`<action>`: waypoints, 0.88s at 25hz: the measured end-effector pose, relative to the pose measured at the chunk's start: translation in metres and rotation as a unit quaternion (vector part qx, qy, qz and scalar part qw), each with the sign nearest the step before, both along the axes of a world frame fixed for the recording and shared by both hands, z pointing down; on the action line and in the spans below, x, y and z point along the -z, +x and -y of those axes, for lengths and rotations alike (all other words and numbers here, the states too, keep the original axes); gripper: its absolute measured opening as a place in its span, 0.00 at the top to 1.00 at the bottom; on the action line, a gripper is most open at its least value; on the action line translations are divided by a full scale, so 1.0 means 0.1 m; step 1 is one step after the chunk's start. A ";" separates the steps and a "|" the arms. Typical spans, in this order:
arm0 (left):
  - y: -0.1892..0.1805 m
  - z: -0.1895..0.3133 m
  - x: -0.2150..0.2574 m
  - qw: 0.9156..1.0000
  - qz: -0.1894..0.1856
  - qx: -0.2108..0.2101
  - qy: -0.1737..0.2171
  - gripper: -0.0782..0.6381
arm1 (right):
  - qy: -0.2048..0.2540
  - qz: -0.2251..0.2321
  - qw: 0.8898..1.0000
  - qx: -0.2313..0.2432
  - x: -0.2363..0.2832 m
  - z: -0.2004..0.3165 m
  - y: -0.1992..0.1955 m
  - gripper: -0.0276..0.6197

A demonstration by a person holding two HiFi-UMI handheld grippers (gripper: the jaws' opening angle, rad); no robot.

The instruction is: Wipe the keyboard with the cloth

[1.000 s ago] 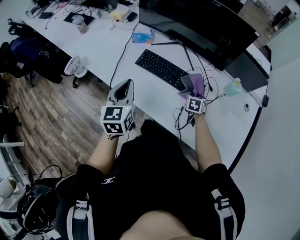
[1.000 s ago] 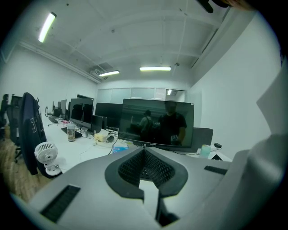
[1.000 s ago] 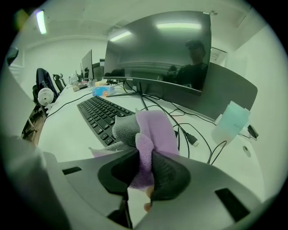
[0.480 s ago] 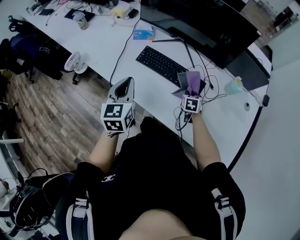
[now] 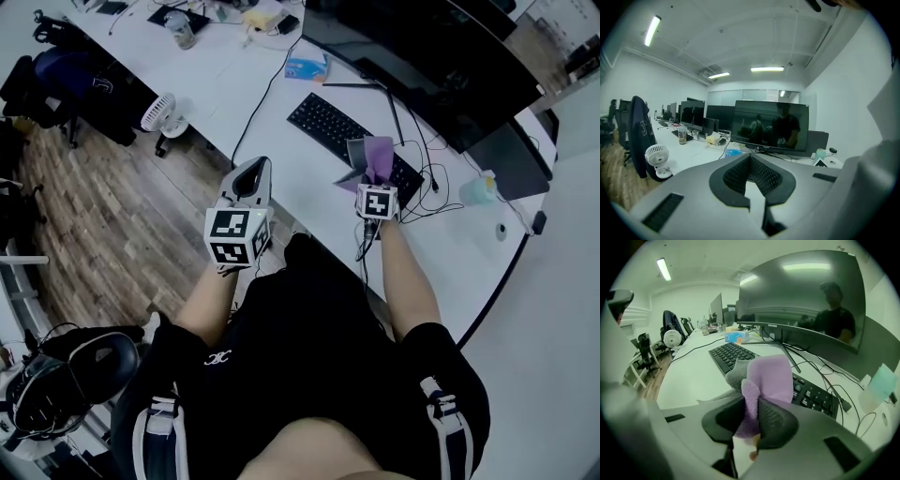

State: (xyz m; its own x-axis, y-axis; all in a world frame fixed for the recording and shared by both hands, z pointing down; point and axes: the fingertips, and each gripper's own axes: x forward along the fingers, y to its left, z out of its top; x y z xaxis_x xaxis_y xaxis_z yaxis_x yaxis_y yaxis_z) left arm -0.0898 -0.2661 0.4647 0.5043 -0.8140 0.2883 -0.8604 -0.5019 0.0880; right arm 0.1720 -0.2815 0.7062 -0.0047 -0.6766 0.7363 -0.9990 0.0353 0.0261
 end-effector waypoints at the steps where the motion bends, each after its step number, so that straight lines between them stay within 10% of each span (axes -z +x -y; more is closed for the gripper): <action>1: -0.02 0.02 -0.01 1.000 0.001 0.003 -0.001 0.87 | 0.000 -0.001 1.000 0.007 0.00 0.05 -0.05 0.81; 22: -0.53 0.55 -0.27 0.997 0.027 0.060 -0.038 0.87 | 0.010 0.020 0.992 0.127 -0.05 1.21 -1.18 0.81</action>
